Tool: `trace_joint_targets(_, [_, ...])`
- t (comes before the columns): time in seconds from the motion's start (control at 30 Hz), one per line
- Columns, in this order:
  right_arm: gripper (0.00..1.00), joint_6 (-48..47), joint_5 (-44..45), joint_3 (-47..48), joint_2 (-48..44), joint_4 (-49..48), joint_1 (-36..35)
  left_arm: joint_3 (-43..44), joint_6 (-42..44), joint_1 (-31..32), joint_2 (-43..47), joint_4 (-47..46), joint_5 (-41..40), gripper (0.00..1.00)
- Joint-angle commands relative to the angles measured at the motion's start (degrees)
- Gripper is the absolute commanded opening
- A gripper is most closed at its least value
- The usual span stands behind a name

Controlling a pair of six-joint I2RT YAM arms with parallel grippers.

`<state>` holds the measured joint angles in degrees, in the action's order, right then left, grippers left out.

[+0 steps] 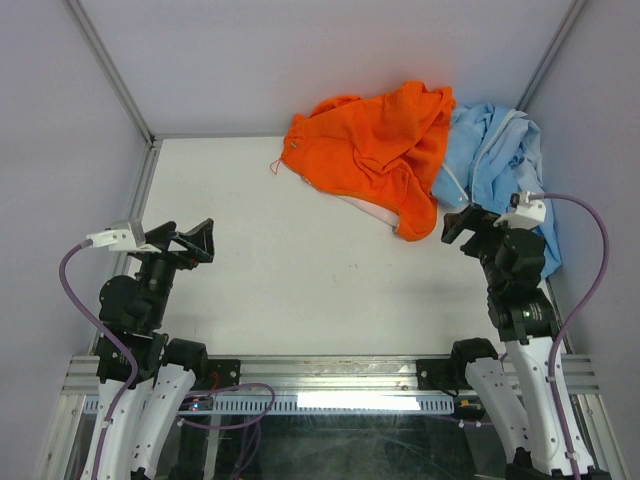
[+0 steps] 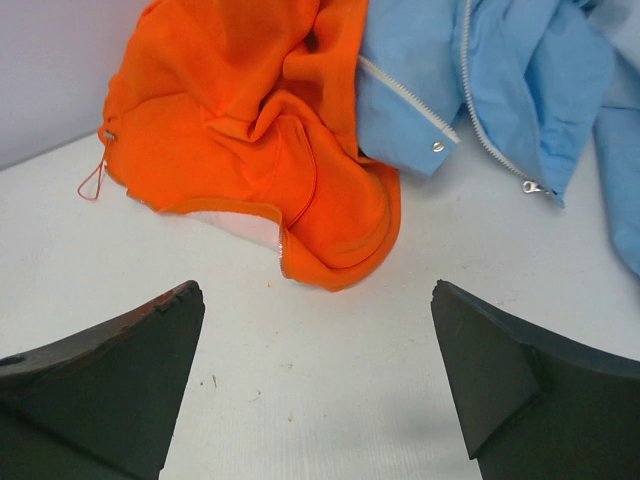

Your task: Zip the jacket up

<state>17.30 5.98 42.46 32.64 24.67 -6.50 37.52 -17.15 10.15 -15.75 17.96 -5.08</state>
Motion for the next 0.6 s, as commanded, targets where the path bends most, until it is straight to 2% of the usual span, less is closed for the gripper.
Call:
trace_joint_targets(0.0, [1.00,-3.1,-6.1,0.8,9.1,-10.0,0.1,-0.2,-0.2,0.4,-0.4,-2.5,3.1,0.99])
trace_joint_targets(0.1, [1.00,-3.4,-10.0,0.0,16.1,-20.4,0.0,-0.2,-0.1,0.5,-1.0,-2.6,3.6,0.99])
trace_joint_targets(0.23, [1.00,-4.9,-10.0,2.1,29.5,-34.4,-0.8,-0.3,0.2,0.6,-2.0,-2.5,4.0,0.99])
trace_joint_targets(0.4, [1.00,-5.7,-8.3,11.7,49.4,-43.6,-4.4,-0.3,0.3,0.6,-3.1,-2.6,4.1,0.99])
trace_joint_targets(0.57, [1.00,-5.7,-8.3,26.5,70.1,-46.5,-9.0,-0.2,0.2,0.6,-4.4,-2.8,4.8,0.99])
